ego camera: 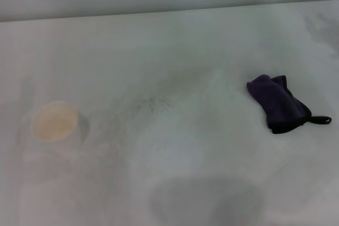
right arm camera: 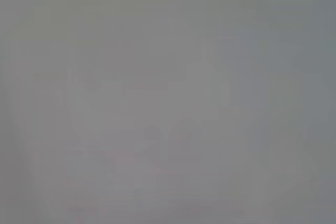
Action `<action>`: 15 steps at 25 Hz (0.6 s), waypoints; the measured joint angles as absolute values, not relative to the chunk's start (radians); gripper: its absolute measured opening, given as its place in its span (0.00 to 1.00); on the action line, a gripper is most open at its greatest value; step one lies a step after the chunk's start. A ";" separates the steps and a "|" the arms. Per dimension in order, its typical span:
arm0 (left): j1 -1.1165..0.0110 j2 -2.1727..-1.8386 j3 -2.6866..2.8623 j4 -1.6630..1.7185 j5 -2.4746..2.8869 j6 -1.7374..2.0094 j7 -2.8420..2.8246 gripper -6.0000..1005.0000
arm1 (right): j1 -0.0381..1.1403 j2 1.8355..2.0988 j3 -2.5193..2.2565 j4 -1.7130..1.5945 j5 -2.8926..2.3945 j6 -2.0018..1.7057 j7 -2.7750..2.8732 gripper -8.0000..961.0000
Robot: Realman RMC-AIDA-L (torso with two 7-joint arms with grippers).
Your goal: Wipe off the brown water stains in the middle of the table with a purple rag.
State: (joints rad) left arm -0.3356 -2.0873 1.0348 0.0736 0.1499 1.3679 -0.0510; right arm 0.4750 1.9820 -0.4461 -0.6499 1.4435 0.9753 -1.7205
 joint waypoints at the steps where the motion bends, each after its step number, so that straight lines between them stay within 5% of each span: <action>1: -0.337 -2.088 1.037 0.073 0.142 1.368 -0.052 0.89 | 0.472 1.981 -0.429 -0.623 1.476 0.972 -1.776 0.45; 15: -0.360 -2.087 1.042 0.038 0.144 1.370 -0.066 0.89 | 0.456 2.012 -0.375 -0.205 2.066 1.083 -2.700 0.45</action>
